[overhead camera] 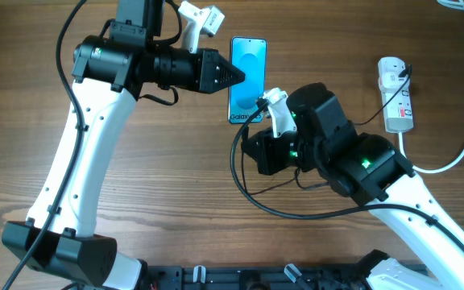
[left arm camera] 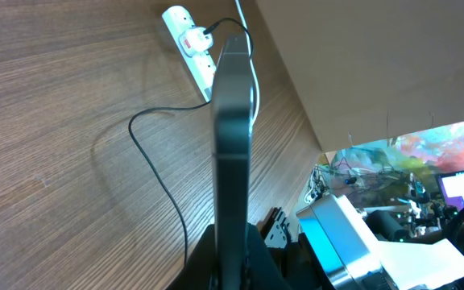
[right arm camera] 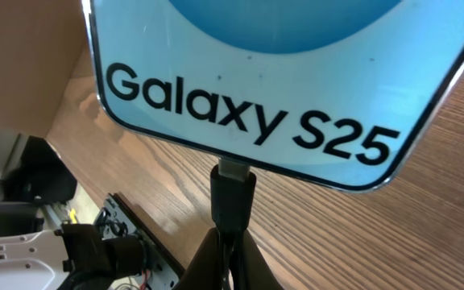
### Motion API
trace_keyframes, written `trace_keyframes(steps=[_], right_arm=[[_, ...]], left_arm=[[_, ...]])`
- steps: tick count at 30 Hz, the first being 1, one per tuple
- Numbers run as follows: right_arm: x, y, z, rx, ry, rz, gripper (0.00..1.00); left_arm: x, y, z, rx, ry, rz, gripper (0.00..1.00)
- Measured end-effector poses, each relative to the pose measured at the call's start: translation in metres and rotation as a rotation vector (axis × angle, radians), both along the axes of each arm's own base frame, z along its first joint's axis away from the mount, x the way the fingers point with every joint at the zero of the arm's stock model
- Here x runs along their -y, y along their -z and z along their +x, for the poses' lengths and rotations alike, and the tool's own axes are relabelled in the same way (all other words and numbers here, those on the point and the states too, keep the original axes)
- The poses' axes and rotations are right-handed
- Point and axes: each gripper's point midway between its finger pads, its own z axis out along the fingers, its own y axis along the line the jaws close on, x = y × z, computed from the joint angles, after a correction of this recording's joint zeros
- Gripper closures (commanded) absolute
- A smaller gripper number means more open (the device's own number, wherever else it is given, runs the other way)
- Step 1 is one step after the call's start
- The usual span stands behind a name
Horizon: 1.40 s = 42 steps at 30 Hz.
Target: Plug charger to phone and switch on socket
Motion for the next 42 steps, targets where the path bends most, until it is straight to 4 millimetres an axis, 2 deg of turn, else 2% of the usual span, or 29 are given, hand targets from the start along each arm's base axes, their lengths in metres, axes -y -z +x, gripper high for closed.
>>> trace_keyframes(steps=[42], right_arm=[[-0.0009, -0.0001, -0.0023, -0.008, -0.01, 0.006, 0.96]], left_arm=[[0.0023, -0.0032, -0.0021, 0.002, 0.017, -0.02, 0.96]])
